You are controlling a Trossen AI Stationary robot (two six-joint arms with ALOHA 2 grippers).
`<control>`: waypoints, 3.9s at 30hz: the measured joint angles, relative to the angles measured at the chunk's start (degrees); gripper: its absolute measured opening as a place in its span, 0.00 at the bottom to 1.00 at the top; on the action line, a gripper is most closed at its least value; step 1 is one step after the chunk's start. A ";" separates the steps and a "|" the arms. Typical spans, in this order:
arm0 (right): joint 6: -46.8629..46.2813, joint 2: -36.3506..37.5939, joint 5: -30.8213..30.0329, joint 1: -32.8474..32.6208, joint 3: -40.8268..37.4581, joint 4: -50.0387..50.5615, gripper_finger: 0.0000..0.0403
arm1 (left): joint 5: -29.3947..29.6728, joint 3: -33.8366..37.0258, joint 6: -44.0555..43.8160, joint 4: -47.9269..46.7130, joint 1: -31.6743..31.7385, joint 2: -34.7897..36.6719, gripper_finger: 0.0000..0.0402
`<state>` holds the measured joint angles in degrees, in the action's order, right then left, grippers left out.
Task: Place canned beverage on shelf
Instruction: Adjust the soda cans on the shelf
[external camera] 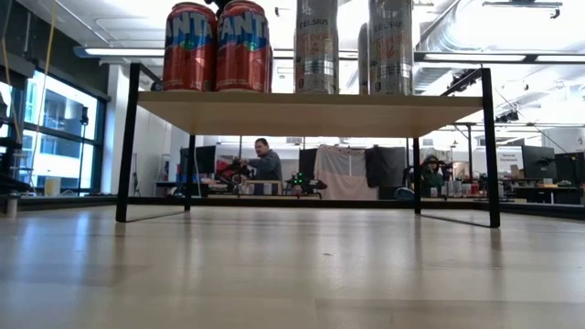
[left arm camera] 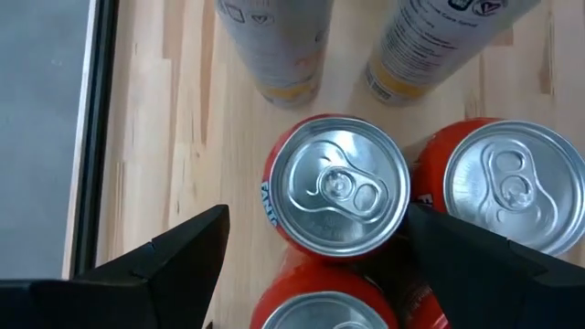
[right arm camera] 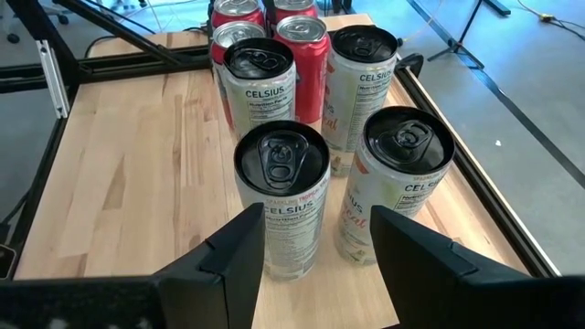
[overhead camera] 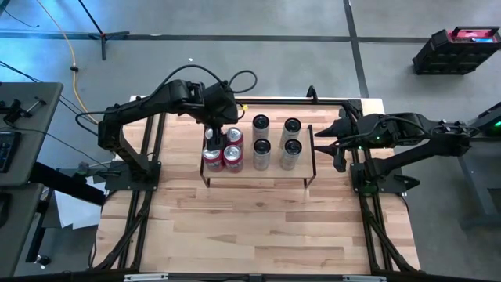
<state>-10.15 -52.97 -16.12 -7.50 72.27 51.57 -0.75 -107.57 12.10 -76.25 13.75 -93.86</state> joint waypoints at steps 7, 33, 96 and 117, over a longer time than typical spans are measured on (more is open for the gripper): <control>0.11 0.00 0.00 0.01 0.00 0.00 0.46 | -1.46 0.00 0.04 0.00 0.55 -0.15 0.81; 0.11 0.00 0.01 0.01 0.00 0.00 0.46 | 3.09 -0.02 0.44 2.90 1.20 -1.69 0.81; 1.16 -0.02 0.00 0.02 0.00 -2.94 0.46 | -16.16 -0.04 -22.33 9.36 11.43 -3.84 0.81; 1.48 -0.02 0.00 0.00 0.00 -2.99 0.46 | -15.02 -0.04 -23.80 5.03 8.65 -3.78 0.81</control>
<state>-8.67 -52.99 -16.12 -7.51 72.27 48.58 -15.78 -107.61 -11.70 -71.22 22.40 -97.65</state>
